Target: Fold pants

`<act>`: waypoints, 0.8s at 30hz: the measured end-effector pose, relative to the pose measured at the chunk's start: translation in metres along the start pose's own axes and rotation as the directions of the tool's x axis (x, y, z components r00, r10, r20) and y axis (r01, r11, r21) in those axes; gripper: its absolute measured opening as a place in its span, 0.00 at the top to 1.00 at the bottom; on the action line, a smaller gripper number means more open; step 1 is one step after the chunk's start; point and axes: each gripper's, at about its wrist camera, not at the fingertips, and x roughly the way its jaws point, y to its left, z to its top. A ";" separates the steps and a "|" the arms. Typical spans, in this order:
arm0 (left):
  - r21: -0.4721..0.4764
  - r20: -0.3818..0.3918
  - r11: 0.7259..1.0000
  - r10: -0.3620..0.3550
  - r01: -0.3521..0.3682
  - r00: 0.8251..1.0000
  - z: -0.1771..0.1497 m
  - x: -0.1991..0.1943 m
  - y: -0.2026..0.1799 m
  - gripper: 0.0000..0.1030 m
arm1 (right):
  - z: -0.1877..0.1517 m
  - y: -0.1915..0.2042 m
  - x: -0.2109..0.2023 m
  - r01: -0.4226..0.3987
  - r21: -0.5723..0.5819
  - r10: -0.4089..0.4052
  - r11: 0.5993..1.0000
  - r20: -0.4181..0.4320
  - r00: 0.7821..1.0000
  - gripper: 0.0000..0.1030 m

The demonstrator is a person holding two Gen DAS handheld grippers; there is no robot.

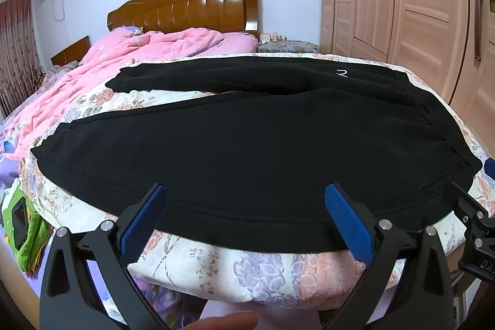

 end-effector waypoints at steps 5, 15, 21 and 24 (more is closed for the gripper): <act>-0.001 0.000 1.000 -0.001 0.001 1.000 0.000 0.000 0.001 0.01 | -0.001 -0.001 0.000 -0.001 0.002 0.001 1.000 -0.001 1.000 0.04; -0.001 -0.001 1.000 0.001 -0.001 1.000 0.000 0.000 -0.001 0.01 | -0.002 0.000 0.001 -0.001 0.002 0.001 1.000 0.000 1.000 0.04; -0.002 0.000 1.000 0.001 -0.001 1.000 0.000 0.000 -0.001 0.01 | -0.003 0.000 0.001 -0.001 0.005 0.001 1.000 -0.004 1.000 0.04; -0.002 0.000 1.000 0.001 -0.001 1.000 0.000 0.000 -0.001 0.01 | -0.003 0.000 0.001 -0.002 0.006 0.002 1.000 -0.004 1.000 0.04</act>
